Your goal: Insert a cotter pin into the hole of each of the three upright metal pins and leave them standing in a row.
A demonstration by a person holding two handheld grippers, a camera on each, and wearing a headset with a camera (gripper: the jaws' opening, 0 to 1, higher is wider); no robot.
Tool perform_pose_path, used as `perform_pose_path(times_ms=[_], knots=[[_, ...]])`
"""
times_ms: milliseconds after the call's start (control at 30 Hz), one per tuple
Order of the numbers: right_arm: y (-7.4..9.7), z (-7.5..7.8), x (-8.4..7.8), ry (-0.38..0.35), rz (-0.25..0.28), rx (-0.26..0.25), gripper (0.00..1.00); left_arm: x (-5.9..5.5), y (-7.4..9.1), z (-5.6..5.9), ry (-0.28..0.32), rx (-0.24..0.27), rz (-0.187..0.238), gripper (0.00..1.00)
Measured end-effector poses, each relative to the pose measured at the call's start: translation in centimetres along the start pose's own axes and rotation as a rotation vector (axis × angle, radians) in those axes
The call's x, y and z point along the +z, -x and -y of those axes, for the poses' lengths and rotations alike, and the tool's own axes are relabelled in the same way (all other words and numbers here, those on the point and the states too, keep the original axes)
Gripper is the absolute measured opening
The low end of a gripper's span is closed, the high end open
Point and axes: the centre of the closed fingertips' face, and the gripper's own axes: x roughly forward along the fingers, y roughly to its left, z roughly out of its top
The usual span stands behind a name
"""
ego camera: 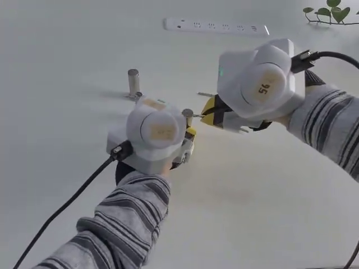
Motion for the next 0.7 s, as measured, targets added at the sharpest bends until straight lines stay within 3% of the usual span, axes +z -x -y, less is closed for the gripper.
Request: perform_pose_path(times_ms=[700], knots=[[-0.4,0.2,1.0,-0.051,0.067,-0.009,0.00,0.0,0.0,0.0,0.029,0.031,0.003,0.10]])
